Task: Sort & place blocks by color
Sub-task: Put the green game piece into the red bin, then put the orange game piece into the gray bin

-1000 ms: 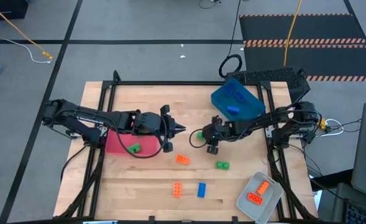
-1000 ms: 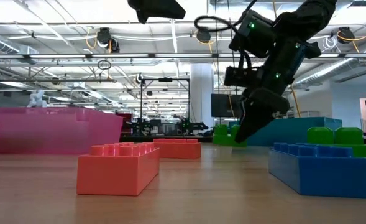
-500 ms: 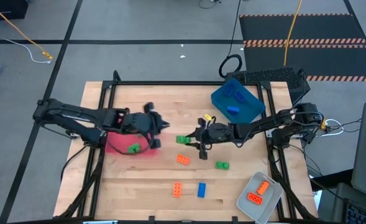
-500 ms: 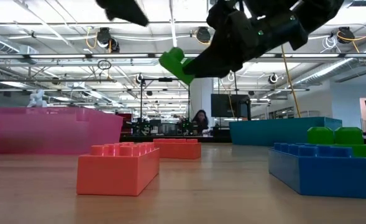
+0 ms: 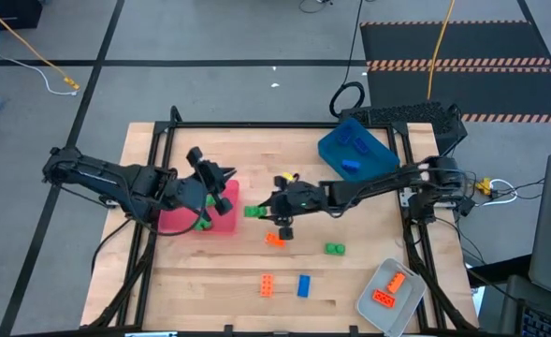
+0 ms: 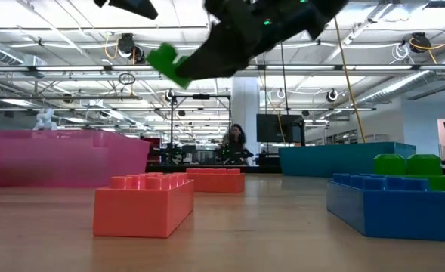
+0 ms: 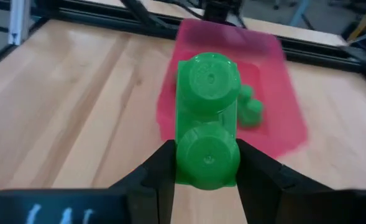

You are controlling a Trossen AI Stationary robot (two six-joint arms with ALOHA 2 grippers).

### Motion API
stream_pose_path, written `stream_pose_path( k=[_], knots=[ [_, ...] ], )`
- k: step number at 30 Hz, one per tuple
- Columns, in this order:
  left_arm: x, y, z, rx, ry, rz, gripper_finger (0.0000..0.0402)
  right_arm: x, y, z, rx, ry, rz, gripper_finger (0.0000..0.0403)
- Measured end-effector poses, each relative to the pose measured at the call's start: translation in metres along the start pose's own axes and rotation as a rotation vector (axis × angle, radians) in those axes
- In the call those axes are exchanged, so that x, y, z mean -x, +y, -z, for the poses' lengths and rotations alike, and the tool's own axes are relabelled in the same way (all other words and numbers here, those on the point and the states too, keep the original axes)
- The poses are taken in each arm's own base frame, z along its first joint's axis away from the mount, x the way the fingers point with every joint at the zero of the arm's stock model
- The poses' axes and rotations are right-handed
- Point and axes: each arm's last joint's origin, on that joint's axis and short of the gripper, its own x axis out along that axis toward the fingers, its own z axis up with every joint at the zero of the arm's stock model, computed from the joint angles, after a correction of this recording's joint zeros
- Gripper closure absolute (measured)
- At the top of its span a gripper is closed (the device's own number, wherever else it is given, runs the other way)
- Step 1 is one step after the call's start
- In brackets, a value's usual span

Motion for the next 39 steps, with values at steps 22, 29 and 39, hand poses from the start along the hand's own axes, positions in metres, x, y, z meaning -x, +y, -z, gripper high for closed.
stream_pose_path(
  k=[22,29,39],
  knots=[
    [0.026,-0.020,0.014,0.082,-0.085,-0.141,0.0364,-0.101,-0.036,-0.002,-0.015,-0.072,-0.015,0.0280],
    [0.026,-0.020,0.012,0.091,-0.094,-0.136,0.0364,-0.100,-0.040,-0.005,-0.038,-0.108,-0.002,0.0195],
    [0.026,-0.021,0.013,0.080,-0.082,-0.116,0.0364,-0.092,-0.039,0.002,0.015,0.056,0.045,0.0066]
  ],
)
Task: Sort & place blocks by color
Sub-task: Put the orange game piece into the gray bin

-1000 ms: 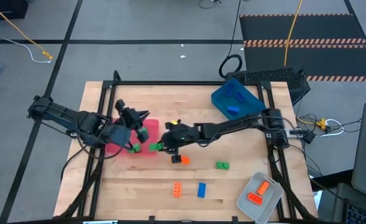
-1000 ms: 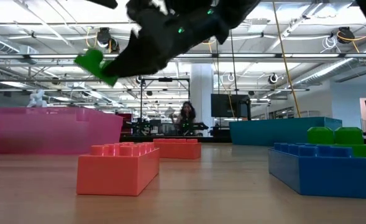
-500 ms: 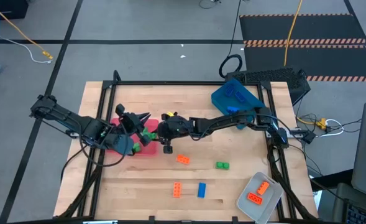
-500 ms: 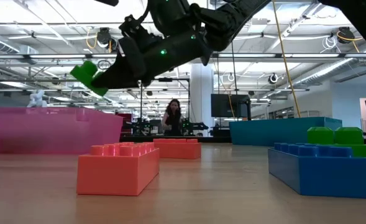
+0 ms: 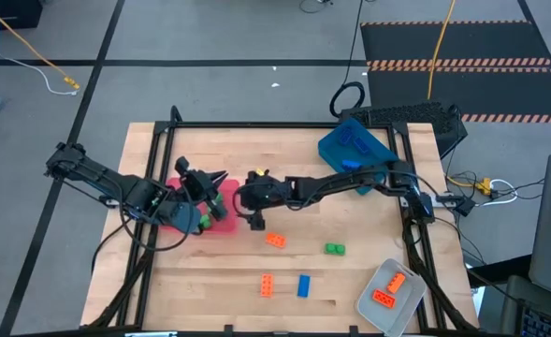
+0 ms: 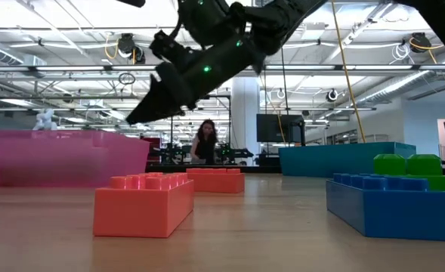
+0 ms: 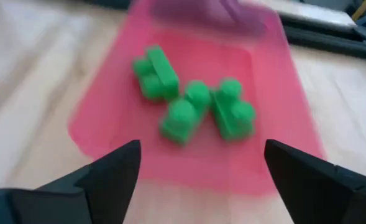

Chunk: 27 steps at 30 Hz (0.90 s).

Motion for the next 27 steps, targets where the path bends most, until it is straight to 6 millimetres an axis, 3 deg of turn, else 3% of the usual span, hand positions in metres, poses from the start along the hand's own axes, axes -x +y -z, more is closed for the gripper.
stream_pose_path(
  k=[7,14,22,27],
  knots=[
    [0.000,-0.001,0.001,-0.041,0.017,0.026,0.0364,0.051,0.003,-0.017,0.010,0.202,-0.018,0.0068],
    [0.000,-0.002,0.003,-0.050,0.055,0.090,0.0364,0.093,0.042,-0.011,-0.054,0.368,-0.094,0.0088],
    [0.000,-0.003,0.002,-0.019,0.064,0.115,0.0364,0.082,0.090,0.019,-0.008,0.418,-0.035,0.0090],
    [-0.008,-0.011,0.006,-0.095,0.077,0.098,0.0355,0.068,0.103,0.032,-0.004,0.436,0.017,0.0090]
  ],
)
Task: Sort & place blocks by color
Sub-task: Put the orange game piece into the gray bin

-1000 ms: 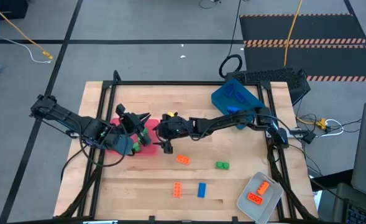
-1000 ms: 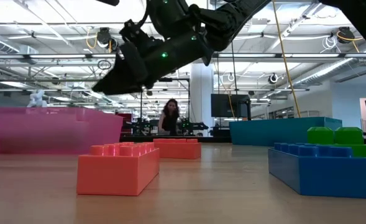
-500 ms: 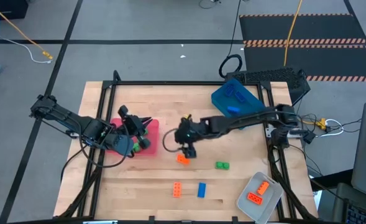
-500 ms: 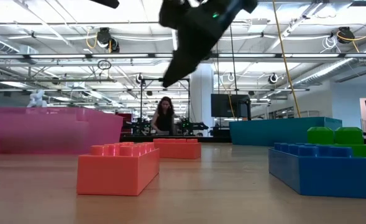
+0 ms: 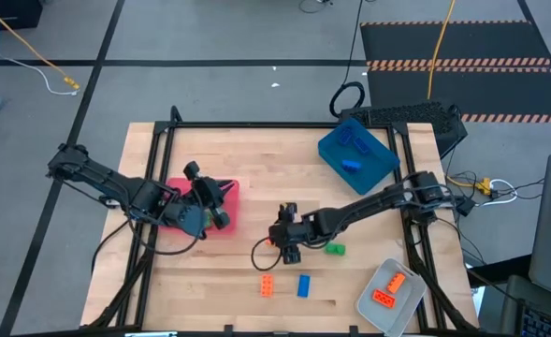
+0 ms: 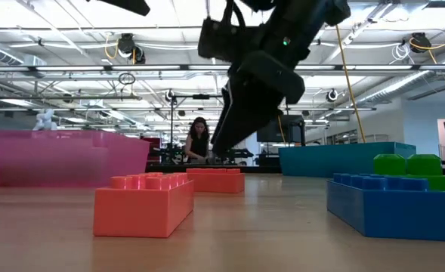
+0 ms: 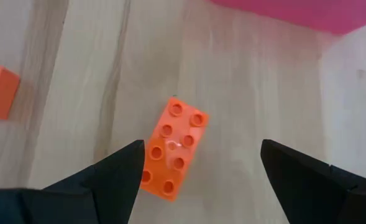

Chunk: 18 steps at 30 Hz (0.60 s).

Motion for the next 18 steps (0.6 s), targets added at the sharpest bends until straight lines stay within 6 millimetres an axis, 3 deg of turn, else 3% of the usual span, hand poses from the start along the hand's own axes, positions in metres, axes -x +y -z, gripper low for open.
stream_pose_path(
  k=[7,14,18],
  knots=[
    [-0.022,-0.001,0.002,-0.051,0.043,-0.072,0.0264,-0.011,0.004,0.005,-0.109,0.030,-0.028,0.0090],
    [-0.026,0.001,-0.001,0.037,0.029,-0.086,0.0179,-0.011,0.005,0.004,-0.195,0.022,-0.053,0.0090],
    [-0.026,0.000,-0.005,0.065,0.004,-0.075,0.0149,-0.017,0.006,0.014,-0.228,0.018,-0.085,0.0090]
  ],
)
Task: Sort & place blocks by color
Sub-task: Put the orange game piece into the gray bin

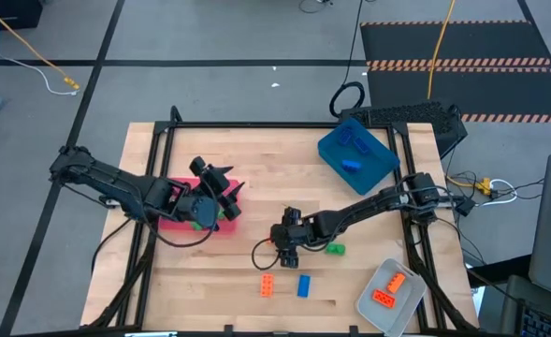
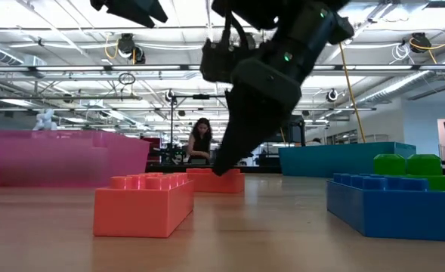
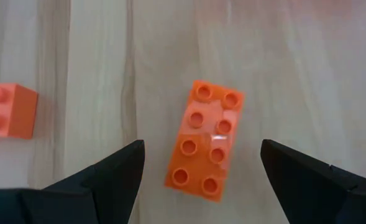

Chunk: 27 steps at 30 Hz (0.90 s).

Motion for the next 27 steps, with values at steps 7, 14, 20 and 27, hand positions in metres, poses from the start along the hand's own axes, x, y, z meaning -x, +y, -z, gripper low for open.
stream_pose_path(
  k=[7,14,20,27],
  knots=[
    [0.000,0.000,0.000,0.005,-0.003,0.002,0.0120,-0.013,-0.008,0.023,0.037,-0.028,0.022,0.0090],
    [0.000,0.000,0.000,0.005,-0.002,0.005,0.0117,-0.018,-0.013,0.037,0.164,-0.066,0.075,0.0134],
    [0.000,0.000,0.000,0.000,-0.001,0.005,0.0117,-0.019,-0.014,0.039,0.238,-0.093,0.079,0.0275],
    [0.000,0.000,0.000,-0.004,0.000,0.004,0.0117,-0.001,-0.019,0.042,0.278,0.000,0.101,0.0274]
  ],
)
